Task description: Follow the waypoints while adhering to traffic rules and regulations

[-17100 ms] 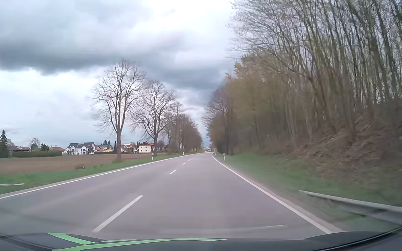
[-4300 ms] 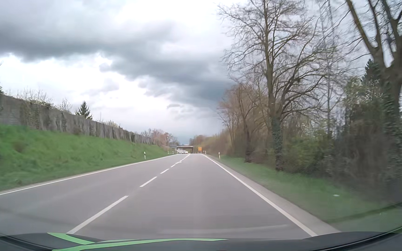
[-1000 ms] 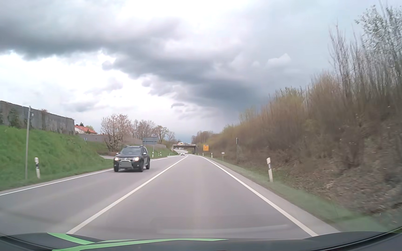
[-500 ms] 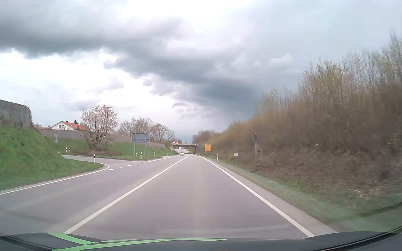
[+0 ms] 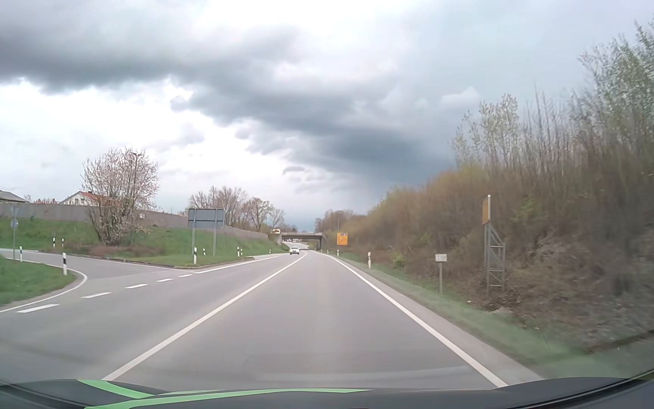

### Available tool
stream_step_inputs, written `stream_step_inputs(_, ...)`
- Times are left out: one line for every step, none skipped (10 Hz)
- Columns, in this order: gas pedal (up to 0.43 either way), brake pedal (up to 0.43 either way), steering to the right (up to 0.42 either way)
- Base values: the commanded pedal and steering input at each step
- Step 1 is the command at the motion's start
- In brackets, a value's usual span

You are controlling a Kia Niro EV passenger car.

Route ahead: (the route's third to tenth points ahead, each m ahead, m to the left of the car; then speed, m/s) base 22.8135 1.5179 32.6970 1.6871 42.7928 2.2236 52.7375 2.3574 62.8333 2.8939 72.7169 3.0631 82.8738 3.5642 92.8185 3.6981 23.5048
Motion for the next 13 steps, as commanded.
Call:
stream_step_inputs(0.189, 0.0, -0.002)
stream_step_inputs(0.189, 0.0, -0.002)
stream_step_inputs(0.177, 0.0, -0.002)
stream_step_inputs(0.177, 0.0, -0.002)
stream_step_inputs(0.177, 0.0, -0.002)
stream_step_inputs(0.177, 0.0, -0.002)
stream_step_inputs(0.177, 0.0, -0.002)
stream_step_inputs(0.177, 0.0, -0.002)
stream_step_inputs(0.177, 0.0, -0.002)
stream_step_inputs(0.177, 0.0, -0.001)
stream_step_inputs(0.177, 0.0, -0.001)
stream_step_inputs(0.177, 0.0, 0.0)
stream_step_inputs(0.177, 0.0, 0.0)
